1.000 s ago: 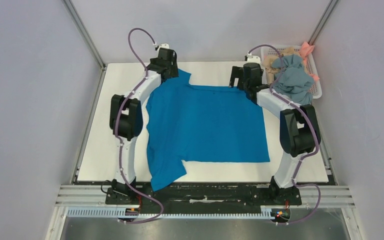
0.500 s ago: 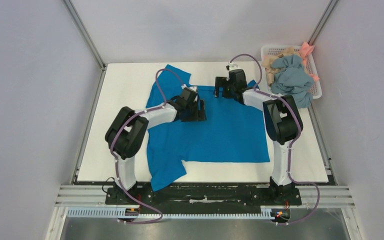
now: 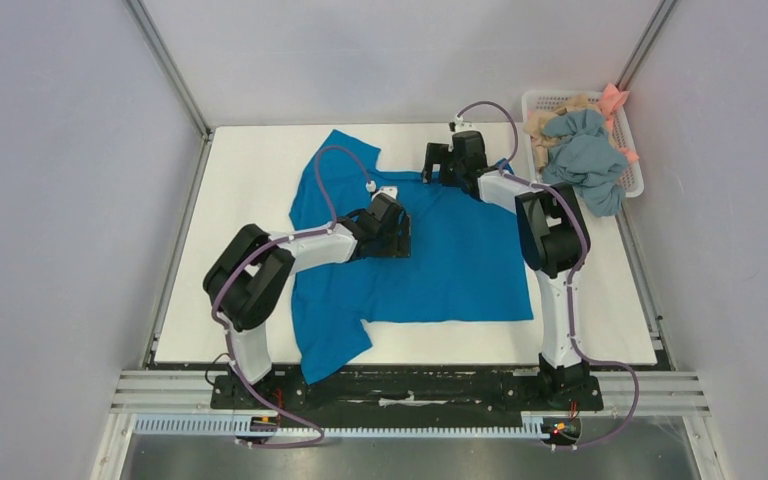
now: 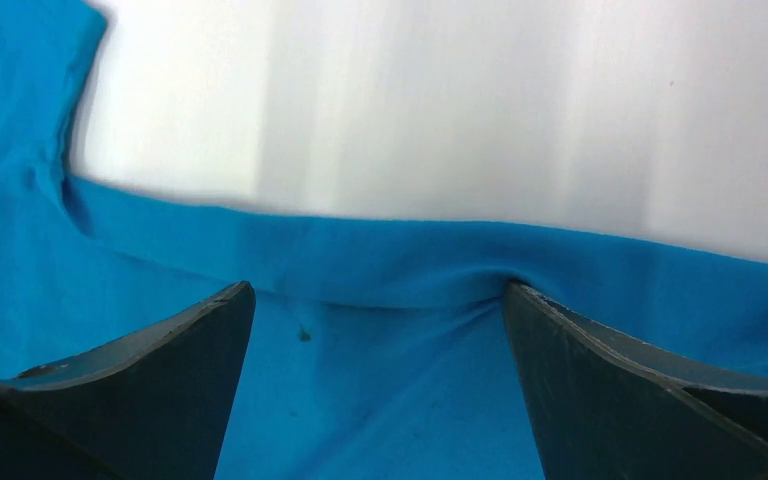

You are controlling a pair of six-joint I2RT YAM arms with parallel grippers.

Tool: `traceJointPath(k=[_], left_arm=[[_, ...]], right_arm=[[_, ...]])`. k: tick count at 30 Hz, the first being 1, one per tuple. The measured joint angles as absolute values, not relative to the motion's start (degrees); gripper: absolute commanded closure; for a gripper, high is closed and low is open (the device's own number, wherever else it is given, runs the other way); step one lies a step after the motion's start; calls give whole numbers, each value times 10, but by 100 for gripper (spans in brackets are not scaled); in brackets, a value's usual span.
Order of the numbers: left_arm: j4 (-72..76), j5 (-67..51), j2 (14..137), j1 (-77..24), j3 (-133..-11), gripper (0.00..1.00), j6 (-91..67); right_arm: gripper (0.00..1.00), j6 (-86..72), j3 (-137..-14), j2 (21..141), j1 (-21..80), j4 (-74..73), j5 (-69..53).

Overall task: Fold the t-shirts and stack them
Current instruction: Flatten out the tshirt

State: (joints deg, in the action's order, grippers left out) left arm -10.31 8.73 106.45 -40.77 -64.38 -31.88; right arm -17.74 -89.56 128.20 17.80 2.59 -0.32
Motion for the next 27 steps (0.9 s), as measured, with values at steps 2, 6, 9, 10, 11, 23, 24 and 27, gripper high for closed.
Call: traceJointPath(k=[2,6,9,10,11,23,24,27], left_arm=[[-101,97,1063,-411,-640,19,-319],[-99,108,1061,-414,-636,18,-318],[-99,109,1061,-414,-636,18,-316],[-99,109,1060,-414,-635,18,-316],[-99,108,1060,-414,-635,18,-315],[-133,88,1028,-414,-651,16,-303],[-134,90,1008,-414,-647,15,-304],[-138,113,942,-413,-620,14,-313]], right_arm=[[2,-185,-908,1292,176,30,1],[2,-198,-939,1317,171,50,23],[2,-202,-978,1348,164,67,44],[2,-203,-995,1360,161,72,51],[2,-204,-1010,1371,158,76,55],[2,-158,-1003,1325,143,48,43],[2,-150,-962,1285,147,42,43],[2,-136,-844,1162,159,30,44]])
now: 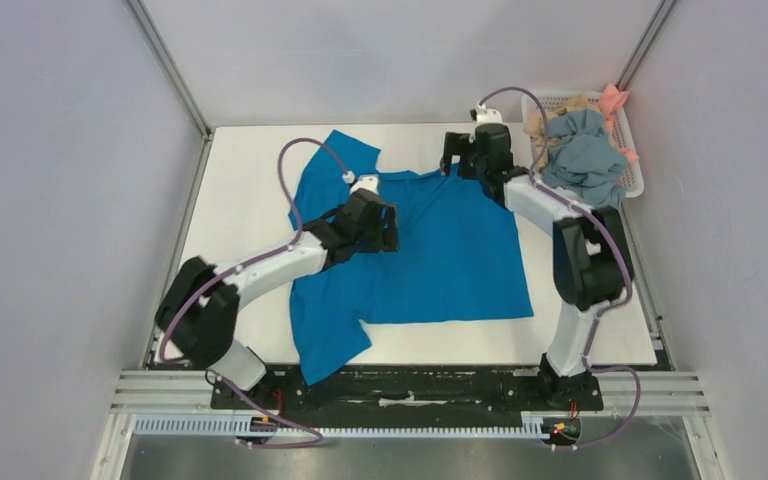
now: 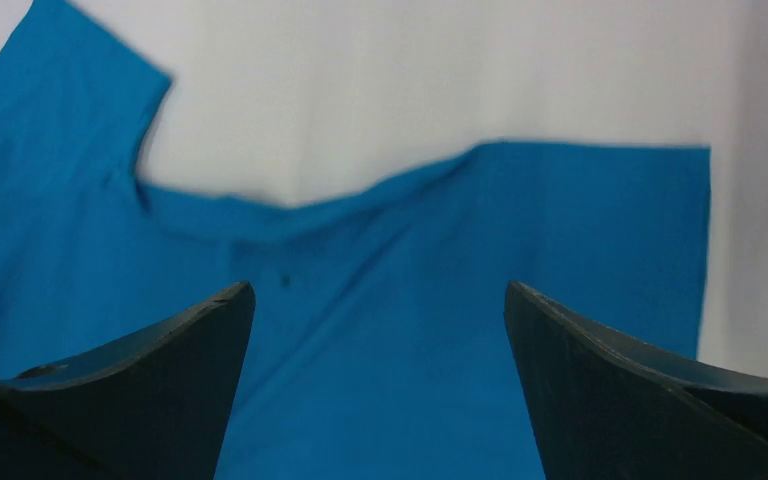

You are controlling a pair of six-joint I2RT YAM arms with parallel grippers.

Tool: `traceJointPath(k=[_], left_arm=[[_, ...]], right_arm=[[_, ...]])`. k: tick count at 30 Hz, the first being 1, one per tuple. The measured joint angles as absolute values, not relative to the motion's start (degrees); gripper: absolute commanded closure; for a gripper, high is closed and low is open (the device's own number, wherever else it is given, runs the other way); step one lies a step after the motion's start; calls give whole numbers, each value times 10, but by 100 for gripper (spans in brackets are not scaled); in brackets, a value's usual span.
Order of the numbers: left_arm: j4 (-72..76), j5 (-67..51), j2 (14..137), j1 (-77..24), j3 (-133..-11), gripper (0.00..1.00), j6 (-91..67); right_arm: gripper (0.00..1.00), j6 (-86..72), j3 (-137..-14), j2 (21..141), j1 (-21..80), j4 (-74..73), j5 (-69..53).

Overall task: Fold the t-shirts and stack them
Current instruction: Flatten out the tshirt

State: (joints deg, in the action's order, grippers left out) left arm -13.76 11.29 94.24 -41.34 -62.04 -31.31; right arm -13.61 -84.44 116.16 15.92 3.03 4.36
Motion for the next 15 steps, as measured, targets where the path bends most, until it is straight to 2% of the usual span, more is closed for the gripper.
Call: traceJointPath(k=[6,11,15], left_arm=[[-177,178,775,-368,-490,13,-377],[-194,188,676,-264,-389,13,-405],[-178,162,666,-202,-374,13,-411]], right_arm=[[2,-140,-573,935,199,61,28],[2,-160,-420,914,210,79,-16],[2,-176,-395,914,200,110,-22]])
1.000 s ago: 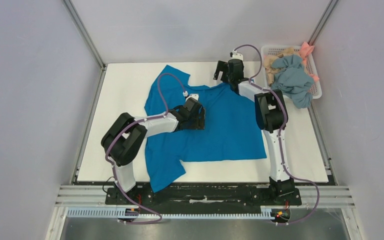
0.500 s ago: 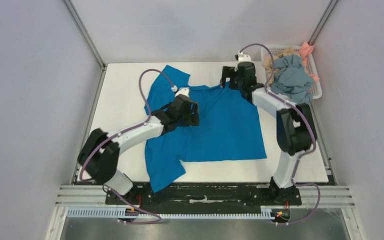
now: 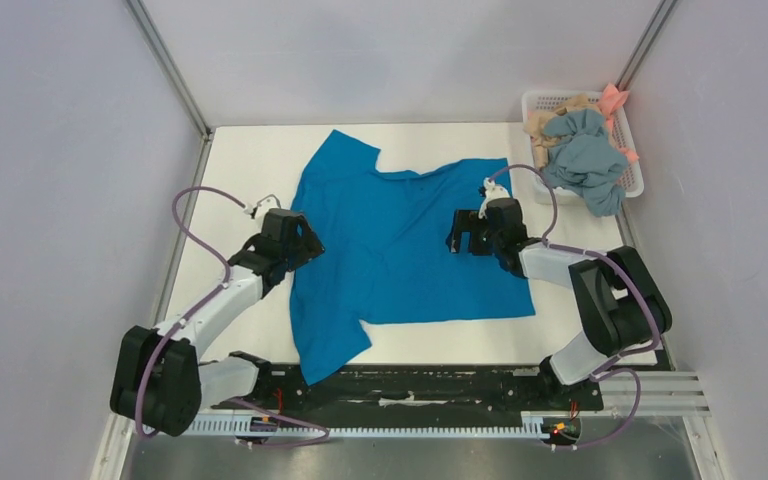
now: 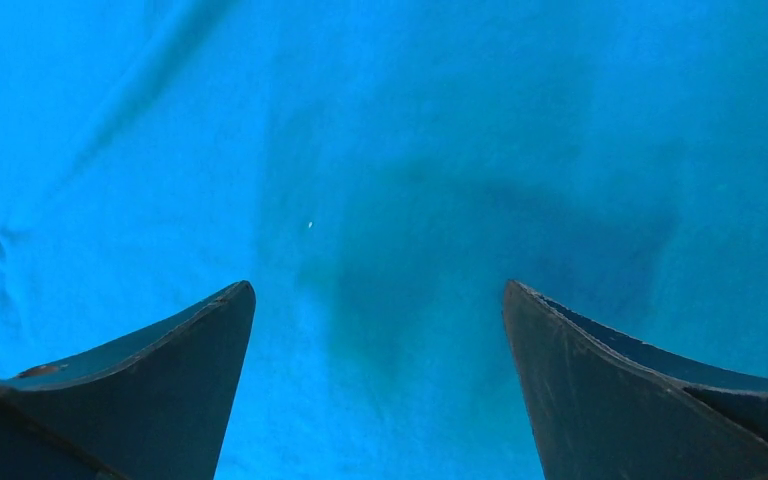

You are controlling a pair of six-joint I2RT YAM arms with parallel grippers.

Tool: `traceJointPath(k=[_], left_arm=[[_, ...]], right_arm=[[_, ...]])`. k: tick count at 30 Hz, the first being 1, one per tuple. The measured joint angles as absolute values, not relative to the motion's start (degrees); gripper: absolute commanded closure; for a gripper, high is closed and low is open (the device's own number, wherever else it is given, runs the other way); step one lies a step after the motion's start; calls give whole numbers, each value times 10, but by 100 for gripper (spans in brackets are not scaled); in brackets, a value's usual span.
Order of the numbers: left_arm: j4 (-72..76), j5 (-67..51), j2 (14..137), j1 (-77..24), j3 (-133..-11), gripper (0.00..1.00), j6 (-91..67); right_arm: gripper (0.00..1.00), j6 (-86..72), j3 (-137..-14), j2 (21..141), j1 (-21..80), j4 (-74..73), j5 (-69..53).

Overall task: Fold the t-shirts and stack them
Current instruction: Flatten out the tshirt

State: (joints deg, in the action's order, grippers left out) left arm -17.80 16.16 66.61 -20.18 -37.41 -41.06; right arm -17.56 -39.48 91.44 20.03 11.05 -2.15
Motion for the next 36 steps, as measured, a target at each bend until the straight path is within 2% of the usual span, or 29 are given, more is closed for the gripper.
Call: traceJointPath(k=[8,19,29,36], left_arm=[[-110,117,751,-167,-377,13,-421],[-76,105,862,-162,-416,13,-429],[-97,108,866,-80,-426,12,-471],[-105,103,879,-65,-441,12,-473]], right_arm=[[2,-200,-367,906,124,155,-27],[2,-199,-367,906,118,154,-13],[2,-200,-358,891,119,145,-30],[2,-204,-350,882,137,142,-43]])
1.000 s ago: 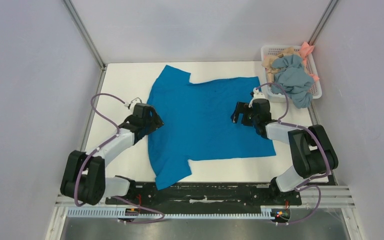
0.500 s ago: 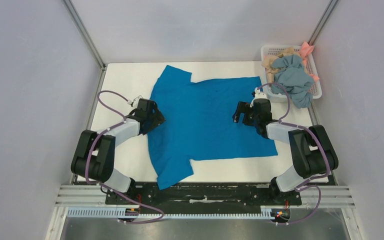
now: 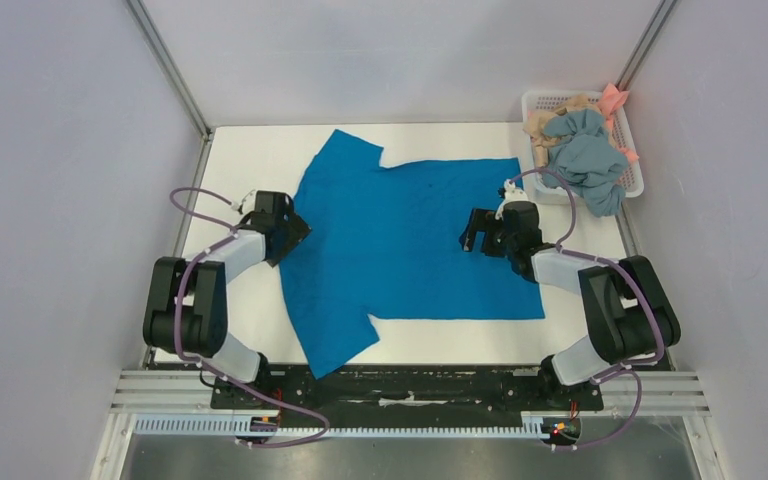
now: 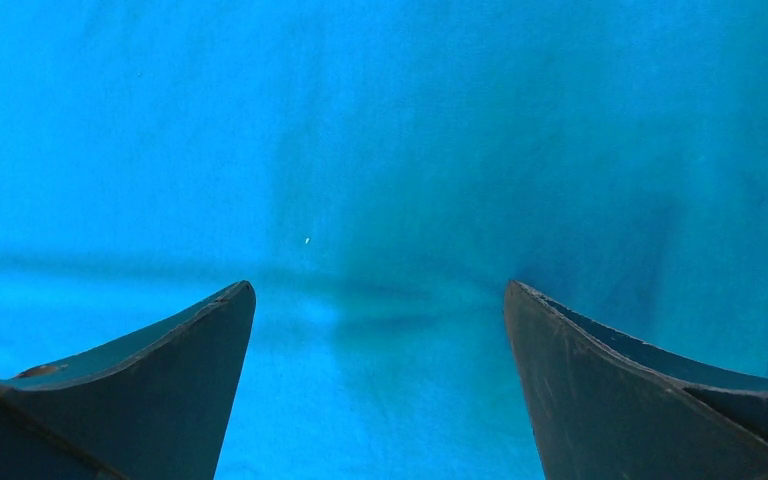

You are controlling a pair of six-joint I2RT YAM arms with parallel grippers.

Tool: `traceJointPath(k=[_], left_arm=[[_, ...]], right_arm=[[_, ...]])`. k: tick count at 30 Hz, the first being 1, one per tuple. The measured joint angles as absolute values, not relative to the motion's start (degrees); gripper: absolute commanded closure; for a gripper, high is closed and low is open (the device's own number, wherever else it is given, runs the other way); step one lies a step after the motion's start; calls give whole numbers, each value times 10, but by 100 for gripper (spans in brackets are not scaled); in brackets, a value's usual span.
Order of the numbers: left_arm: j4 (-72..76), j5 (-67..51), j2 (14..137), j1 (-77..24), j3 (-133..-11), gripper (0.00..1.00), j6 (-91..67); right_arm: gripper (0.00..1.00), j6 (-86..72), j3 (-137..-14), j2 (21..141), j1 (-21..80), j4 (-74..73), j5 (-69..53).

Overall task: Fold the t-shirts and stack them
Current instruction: Flatten out the tshirt

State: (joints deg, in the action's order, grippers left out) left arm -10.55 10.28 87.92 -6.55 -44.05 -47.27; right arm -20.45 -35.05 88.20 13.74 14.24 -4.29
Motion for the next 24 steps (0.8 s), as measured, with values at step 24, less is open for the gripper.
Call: traceJointPath(k=[24], left_arm=[[-189,73,883,-71,-559,12,-453]], right_arm=[[2,-195,-405,818,143,50,24]])
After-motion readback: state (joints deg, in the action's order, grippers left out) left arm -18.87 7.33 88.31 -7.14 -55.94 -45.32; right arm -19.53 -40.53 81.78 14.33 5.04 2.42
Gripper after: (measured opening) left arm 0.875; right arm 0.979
